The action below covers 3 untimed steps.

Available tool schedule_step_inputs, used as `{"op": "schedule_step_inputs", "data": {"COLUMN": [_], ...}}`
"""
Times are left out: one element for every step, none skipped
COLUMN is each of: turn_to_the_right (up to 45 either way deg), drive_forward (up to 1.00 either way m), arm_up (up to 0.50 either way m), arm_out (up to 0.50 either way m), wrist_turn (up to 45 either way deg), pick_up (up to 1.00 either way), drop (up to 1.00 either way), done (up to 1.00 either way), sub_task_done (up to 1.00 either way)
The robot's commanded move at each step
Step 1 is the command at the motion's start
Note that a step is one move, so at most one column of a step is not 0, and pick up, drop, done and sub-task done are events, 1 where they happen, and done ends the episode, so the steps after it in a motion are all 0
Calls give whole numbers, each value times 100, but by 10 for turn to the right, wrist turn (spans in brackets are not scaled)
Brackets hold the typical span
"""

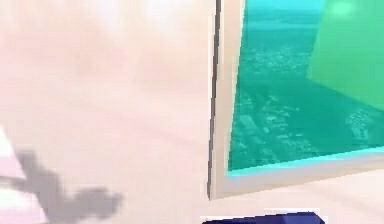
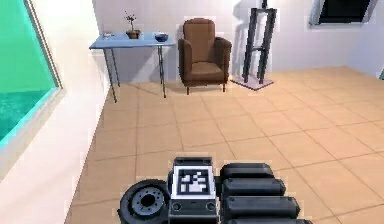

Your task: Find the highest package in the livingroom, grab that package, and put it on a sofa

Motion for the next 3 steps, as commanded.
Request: {"op": "schedule_step_inputs", "data": {"turn_to_the_right": [-450,-240,-450], "drive_forward": [0,0,0], "arm_up": [0,0,0], "arm_out": [0,0,0], "wrist_turn": [0,0,0], "pick_up": [0,0,0], "drop": [0,0,0], "done": [0,0,0], "sub_task_done": [0,0,0]}}
